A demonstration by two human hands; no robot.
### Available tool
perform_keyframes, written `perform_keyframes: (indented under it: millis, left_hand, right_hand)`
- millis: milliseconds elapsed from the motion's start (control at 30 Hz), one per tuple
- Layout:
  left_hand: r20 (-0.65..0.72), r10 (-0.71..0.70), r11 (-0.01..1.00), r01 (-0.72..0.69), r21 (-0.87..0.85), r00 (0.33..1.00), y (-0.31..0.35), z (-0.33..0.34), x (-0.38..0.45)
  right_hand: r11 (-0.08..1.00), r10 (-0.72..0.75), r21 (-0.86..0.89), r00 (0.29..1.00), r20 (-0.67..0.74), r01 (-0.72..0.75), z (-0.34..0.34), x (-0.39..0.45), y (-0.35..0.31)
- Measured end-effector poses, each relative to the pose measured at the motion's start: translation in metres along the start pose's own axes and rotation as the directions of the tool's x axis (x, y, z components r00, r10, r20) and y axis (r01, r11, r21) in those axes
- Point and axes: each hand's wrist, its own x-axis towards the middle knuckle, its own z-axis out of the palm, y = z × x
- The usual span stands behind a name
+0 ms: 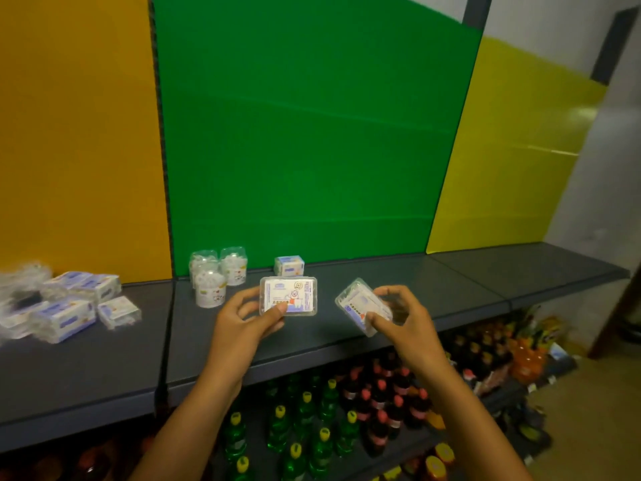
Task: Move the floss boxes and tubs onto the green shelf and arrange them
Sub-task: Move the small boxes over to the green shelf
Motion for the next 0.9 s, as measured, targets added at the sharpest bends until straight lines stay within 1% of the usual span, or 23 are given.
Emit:
perform_keyframes:
  millis: [100,300,433,533,633,733,900]
  left_hand:
    - [0.027,0.026,0.998,-0.027,0.05,0.999,-0.016,0.024,0.03]
    - [0.056,0.017,0.998,-0.021,0.057,0.998,-0.042,0.065,0.102]
    - [0.049,0.025,0.993,-0.03,0.118,0.999,-0.06,0.08,0.148]
    - [0.033,0.027,0.99,-0.031,0.134,0.999,-0.077,0.092,0.179]
    - [0.033,0.035,0.981,-0.04,0.189,0.999,-0.095,0.105,0.202]
    - [0.008,0.03,0.968,-0.031,0.251,1.0,-0.115,0.116,0.223]
    - [-0.061,0.002,0.932,0.02,0.361,0.998,-0.144,0.132,0.255]
  right_hand:
    - [1.0,-0.005,-0.019,1.0,-0.017,0.005,-0.017,0.027,0.019]
    - [0.998,0.043,-0.041,0.995,-0.089,-0.047,-0.038,0.114,0.056]
    - [0.999,0.029,-0.043,0.996,-0.081,-0.033,-0.038,0.16,0.079]
    - [0.999,0.041,-0.032,0.995,-0.09,-0.044,-0.037,0.184,0.104]
    - [0.997,0.076,0.005,0.993,-0.088,-0.076,-0.039,0.204,0.128]
    - [0.996,0.081,0.028,0.993,-0.081,-0.079,-0.042,0.227,0.145]
    - [0.994,0.077,0.079,0.997,-0.004,-0.077,-0.039,0.274,0.177]
